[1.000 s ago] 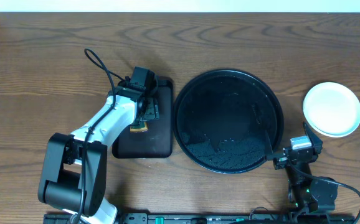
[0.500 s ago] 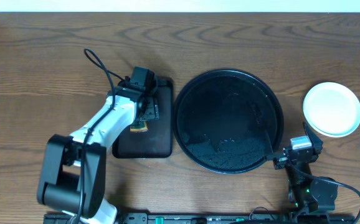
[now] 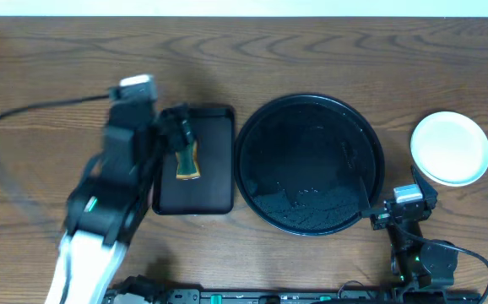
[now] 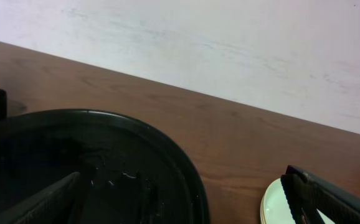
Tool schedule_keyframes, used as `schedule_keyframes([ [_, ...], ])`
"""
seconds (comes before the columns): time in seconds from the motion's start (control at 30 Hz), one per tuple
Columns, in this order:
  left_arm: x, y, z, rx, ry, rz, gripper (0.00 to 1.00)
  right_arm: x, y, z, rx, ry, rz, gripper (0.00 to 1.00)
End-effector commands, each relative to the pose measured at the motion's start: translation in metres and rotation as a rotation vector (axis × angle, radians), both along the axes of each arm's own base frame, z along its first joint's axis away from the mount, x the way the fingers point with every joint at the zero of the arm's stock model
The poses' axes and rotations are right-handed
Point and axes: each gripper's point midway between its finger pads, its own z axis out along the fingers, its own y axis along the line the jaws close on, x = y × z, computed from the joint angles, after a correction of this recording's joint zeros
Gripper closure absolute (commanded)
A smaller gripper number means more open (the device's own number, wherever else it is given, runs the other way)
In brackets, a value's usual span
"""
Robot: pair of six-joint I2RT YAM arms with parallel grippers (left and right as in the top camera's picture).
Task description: Clean dirty plates on tray and stack at the side
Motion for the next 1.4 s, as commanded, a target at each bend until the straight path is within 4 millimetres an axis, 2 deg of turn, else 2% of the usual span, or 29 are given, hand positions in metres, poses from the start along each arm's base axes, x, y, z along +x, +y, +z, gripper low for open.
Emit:
schedule_keyframes([
  [0.0, -0.027, 0.020, 0.023, 0.003, -0.062, 0.041, 0.16, 0.000, 0.000, 0.000, 0.015, 0.001, -0.001, 0.01],
  [0.17, -0.079, 0.050, 0.026, 0.001, -0.086, 0.119, 0.16, 0.000, 0.000, 0.000, 0.015, 0.001, -0.001, 0.01],
  [0.33, -0.112, 0.072, 0.012, -0.008, -0.160, 0.201, 0.16, 0.000, 0.000, 0.000, 0.015, 0.001, -0.001, 0.01],
  [0.43, -0.123, 0.077, -0.002, -0.017, -0.217, 0.225, 0.16, 0.000, 0.000, 0.000, 0.015, 0.001, -0.001, 0.01],
  [0.5, -0.124, 0.078, -0.003, -0.037, -0.289, 0.233, 0.16, 0.000, 0.000, 0.000, 0.016, 0.001, -0.001, 0.01],
  [0.57, -0.121, 0.078, 0.004, -0.053, -0.395, 0.231, 0.16, 0.000, 0.000, 0.000, 0.015, 0.001, -0.001, 0.01],
  [0.83, -0.122, 0.071, 0.054, -0.133, -0.875, 0.182, 0.16, 0.000, 0.000, 0.000, 0.015, 0.001, -0.001, 0.01],
  [0.93, -0.119, 0.067, 0.055, -0.144, -0.945, 0.154, 0.16, 0.000, 0.000, 0.000, 0.015, 0.001, -0.001, 0.01],
  [1.03, -0.112, 0.065, 0.044, -0.146, -0.953, 0.142, 0.16, 0.000, 0.000, 0.000, 0.015, 0.001, -0.001, 0.01],
  [1.27, -0.086, 0.061, -0.023, -0.131, -0.809, 0.134, 0.16, 0.000, 0.000, 0.000, 0.015, 0.001, -0.001, 0.01],
  [1.37, -0.080, 0.061, -0.043, -0.126, -0.768, 0.134, 0.16, 0.000, 0.000, 0.000, 0.015, 0.001, -0.001, 0.01],
])
